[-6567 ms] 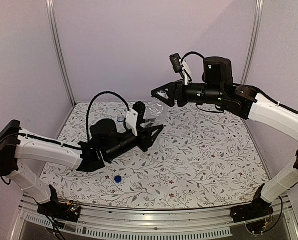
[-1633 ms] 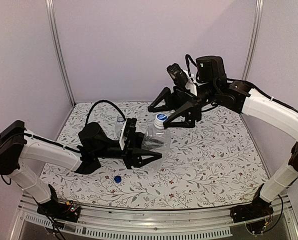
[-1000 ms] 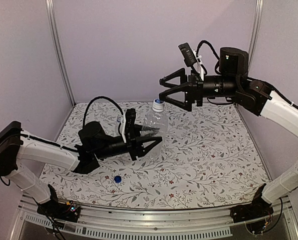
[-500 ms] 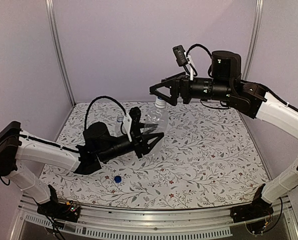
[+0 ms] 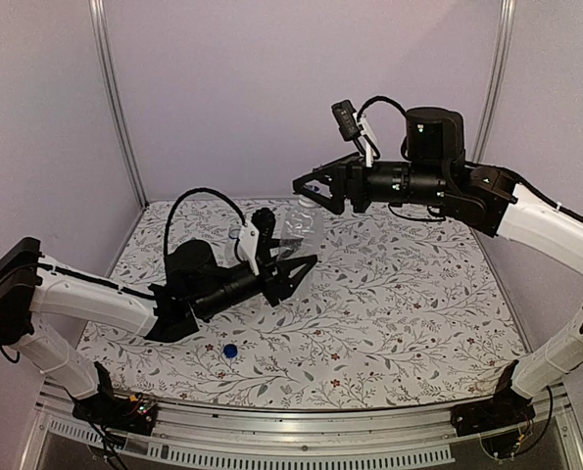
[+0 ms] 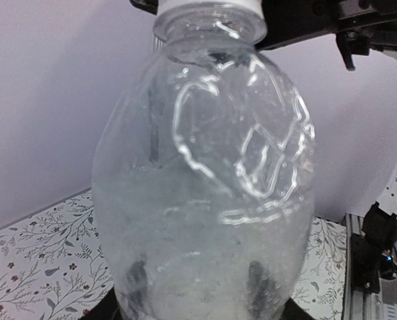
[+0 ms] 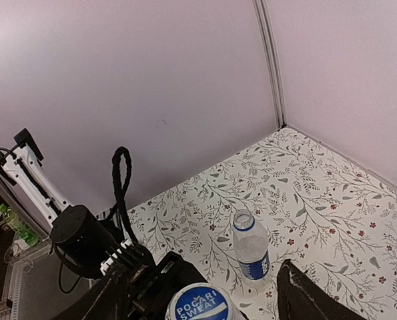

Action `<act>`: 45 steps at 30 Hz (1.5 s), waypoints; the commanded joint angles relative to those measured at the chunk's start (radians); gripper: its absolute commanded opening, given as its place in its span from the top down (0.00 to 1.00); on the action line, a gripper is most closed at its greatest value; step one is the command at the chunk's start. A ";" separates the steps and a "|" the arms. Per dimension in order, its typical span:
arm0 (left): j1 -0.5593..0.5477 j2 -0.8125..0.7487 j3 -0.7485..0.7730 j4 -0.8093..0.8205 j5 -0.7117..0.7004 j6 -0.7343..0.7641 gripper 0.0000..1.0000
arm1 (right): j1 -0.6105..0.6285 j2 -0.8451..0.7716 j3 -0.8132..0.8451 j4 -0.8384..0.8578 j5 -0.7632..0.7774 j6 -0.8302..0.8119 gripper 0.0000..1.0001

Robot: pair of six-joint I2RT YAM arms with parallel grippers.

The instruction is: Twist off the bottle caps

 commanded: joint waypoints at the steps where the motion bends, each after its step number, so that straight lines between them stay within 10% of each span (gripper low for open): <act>1: -0.012 -0.026 0.019 -0.008 -0.031 0.010 0.51 | 0.009 0.009 -0.010 -0.016 0.020 -0.004 0.31; 31: -0.012 -0.049 -0.009 0.009 0.007 0.034 0.46 | 0.009 0.009 -0.009 -0.021 -0.065 -0.099 0.81; 45: 0.023 -0.059 -0.058 0.166 0.442 -0.032 0.46 | -0.050 -0.001 -0.012 -0.052 -0.712 -0.437 0.75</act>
